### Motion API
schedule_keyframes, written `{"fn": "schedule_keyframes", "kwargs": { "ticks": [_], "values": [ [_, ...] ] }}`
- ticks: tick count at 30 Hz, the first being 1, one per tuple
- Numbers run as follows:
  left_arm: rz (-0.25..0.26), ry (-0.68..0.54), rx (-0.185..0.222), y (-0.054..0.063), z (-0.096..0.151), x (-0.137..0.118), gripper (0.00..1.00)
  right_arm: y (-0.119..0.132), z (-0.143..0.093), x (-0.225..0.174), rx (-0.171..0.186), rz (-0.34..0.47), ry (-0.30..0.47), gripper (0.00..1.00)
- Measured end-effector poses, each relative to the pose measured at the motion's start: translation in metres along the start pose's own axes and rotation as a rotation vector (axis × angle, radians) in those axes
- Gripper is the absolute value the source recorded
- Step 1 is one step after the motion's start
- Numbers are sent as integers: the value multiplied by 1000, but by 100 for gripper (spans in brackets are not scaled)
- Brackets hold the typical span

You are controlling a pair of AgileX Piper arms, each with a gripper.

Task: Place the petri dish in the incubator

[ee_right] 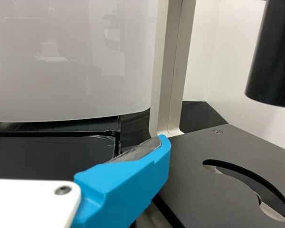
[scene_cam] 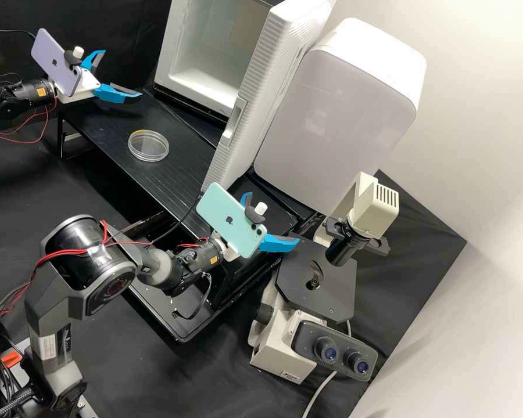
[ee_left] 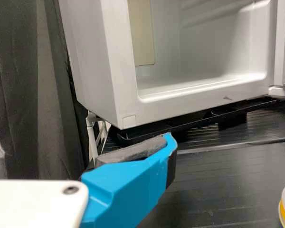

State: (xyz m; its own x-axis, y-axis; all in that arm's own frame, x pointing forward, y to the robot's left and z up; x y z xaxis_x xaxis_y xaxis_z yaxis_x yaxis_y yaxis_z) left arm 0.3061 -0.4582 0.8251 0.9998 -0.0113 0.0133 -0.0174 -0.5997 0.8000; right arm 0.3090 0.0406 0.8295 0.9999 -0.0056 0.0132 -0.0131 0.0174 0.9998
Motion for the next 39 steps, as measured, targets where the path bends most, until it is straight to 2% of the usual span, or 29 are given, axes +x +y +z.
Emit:
{"fn": "schedule_keyframes", "kwargs": {
  "ticks": [10, 15, 18, 21, 26, 33, 39],
  "values": [
    [1, -10, -1, 0, 1, 0, 100, 0, 0, 0, 0, 0, 0, 100],
    [-9, -48, -43, -6, 4, -8, 100, 0, 0, 0, 0, 0, 0, 100],
    [-19, -65, -69, -8, 5, -22, 100, 0, 0, 0, 0, 0, 0, 100],
    [-8, -76, -91, -8, 7, -37, 100, 0, 0, 0, 0, 0, 0, 100],
    [21, -126, -95, -7, 17, -63, 100, 0, 0, 0, 0, 0, 0, 100],
    [13, -220, -98, -13, 35, -93, 100, 0, 0, 0, 0, 0, 0, 100],
    [2, -298, -59, -20, 54, -108, 100, 0, 0, 0, 0, 0, 0, 100]
  ]
}}
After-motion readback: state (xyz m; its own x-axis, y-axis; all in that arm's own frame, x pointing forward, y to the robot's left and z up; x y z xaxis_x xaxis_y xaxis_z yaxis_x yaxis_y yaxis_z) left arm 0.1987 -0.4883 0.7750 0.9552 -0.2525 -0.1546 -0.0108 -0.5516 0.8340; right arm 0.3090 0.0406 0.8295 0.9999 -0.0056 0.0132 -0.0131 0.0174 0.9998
